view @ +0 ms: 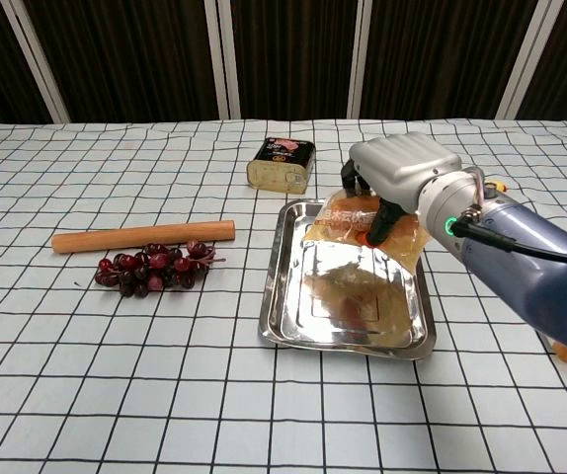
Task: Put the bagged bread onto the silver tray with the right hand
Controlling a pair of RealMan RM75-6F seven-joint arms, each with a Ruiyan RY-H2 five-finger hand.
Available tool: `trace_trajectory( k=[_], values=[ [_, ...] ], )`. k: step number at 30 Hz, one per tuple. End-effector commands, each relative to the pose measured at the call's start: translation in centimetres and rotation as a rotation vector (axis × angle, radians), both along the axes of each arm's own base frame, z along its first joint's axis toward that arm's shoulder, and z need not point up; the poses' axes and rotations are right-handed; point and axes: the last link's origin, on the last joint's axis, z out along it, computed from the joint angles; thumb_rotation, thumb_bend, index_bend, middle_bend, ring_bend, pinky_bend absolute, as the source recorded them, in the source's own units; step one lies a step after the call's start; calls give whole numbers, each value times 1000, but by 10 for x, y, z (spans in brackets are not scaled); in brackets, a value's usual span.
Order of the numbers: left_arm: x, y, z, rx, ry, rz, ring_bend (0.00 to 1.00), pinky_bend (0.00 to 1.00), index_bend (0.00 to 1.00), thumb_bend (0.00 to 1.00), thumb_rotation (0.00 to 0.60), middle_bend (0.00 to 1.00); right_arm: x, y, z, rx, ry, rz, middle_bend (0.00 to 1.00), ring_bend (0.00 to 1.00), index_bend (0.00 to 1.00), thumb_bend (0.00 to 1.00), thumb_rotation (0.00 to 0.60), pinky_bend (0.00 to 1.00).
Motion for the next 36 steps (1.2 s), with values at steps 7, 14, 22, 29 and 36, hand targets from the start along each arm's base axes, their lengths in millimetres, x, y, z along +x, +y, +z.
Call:
trace_trajectory(
  k=[7, 14, 22, 29, 36],
  values=[
    [0, -2, -4, -6, 15, 3, 0, 16, 0, 84, 600, 0, 0, 5, 13, -31, -63, -56, 0, 0, 0, 311, 600, 381],
    [1, -1, -9, -10, 31, 2, 0, 16, 0, 83, 600, 0, 4, 26, 35, -48, -67, -52, 0, 0, 0, 277, 600, 365],
    [3, -4, -7, 1, 26, -8, 0, 16, 0, 83, 600, 0, -38, 82, 103, -162, -76, -69, 0, 0, 0, 275, 600, 308],
    [5, -9, -10, 4, 36, -27, 0, 16, 0, 83, 600, 0, -142, 166, 163, -304, -21, -117, 0, 0, 0, 275, 600, 147],
    [10, -11, -17, -1, 46, -51, 0, 16, 0, 84, 600, 0, -194, 204, 193, -390, -45, -123, 0, 0, 0, 275, 600, 137]
  ],
)
